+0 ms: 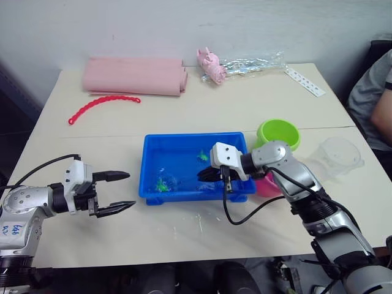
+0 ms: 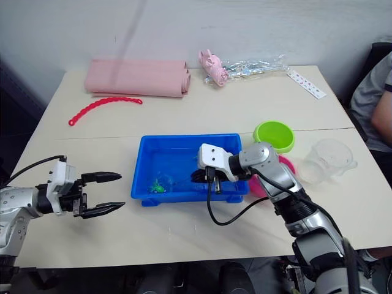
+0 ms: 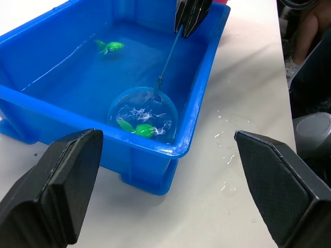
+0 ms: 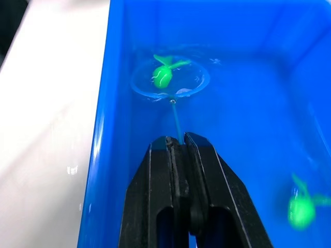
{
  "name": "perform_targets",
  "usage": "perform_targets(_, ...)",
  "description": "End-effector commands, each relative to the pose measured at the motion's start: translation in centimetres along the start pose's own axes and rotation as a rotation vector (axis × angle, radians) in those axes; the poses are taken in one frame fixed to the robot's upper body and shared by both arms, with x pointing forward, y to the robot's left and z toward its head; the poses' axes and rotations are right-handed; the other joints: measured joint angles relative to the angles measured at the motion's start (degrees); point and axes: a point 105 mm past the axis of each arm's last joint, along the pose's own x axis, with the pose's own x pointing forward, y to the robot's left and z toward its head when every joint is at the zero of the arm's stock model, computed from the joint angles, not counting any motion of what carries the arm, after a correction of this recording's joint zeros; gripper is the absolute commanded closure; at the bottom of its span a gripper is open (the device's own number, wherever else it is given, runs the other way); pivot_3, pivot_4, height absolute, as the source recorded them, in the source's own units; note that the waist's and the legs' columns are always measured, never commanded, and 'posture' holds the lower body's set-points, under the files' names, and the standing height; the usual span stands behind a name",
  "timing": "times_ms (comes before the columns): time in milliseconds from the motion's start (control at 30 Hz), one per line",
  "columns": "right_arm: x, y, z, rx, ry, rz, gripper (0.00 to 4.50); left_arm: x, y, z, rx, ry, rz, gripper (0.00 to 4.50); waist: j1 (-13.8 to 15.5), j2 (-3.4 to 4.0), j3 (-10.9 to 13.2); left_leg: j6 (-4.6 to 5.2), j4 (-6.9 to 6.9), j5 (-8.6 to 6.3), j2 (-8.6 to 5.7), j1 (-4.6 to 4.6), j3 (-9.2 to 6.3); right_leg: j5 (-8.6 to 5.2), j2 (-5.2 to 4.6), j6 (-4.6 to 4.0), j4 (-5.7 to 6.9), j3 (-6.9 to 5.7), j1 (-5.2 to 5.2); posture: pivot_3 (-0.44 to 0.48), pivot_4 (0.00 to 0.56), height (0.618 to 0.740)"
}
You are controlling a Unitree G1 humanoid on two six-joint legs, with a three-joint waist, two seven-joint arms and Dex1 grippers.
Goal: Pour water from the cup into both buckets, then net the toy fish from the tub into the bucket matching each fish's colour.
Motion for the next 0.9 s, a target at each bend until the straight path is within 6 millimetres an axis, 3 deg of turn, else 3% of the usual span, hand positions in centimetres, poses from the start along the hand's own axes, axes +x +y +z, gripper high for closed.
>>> perform_targets(33,-1.0,-0.7,1.3,-0.022,-0.079,-0.03,4.5,-0.5,0.2,1.1,0.035,-0.017,0.025,0.04,0.0,0.0,0.0,0.0,0.0,0.0,0.0,0.0,0.0,0.0,0.0,0.0,0.01,0.0,0.0,0.0,0.15,0.74)
perform_targets(367,-4.0,-0.6,1.3,-0.012,-0.122,-0.052,4.5,-0.4,0.7,1.8,0.024,-0.061,0.049,0.04,0.0,0.0,0.0,0.0,-0.01,0.0,0.0,0.0,0.0,0.0,0.0,0.0,0.0,0.0,0.0,0.0,0.15,0.74)
perform_targets(467,-5.9,-0.1,1.1,-0.01,-0.128,-0.075,4.5,0.1,0.8,2.6,0.024,-0.095,0.041,0.04,0.2,-0.01,0.0,0.0,0.0,0.0,0.0,-0.01,-0.01,0.0,-0.01,0.0,-0.01,-0.01,0.0,0.0,0.15,0.74)
perform_targets(700,-10.0,1.1,1.3,0.032,-0.193,-0.204,4.5,2.0,0.8,4.7,0.032,-0.182,0.007,0.04,0.2,-0.03,0.0,0.01,-0.01,-0.01,-0.01,0.0,0.0,0.0,-0.01,0.0,-0.06,-0.01,0.05,0.0,0.15,0.74)
perform_targets(900,-12.7,2.3,-0.2,0.105,-0.197,-0.347,4.5,4.2,0.6,6.0,0.029,-0.25,-0.037,0.04,0.3,-0.03,0.0,-0.01,-0.11,0.0,-0.01,0.02,0.01,0.0,0.01,0.0,-0.15,-0.02,0.09,0.0,0.15,0.74)
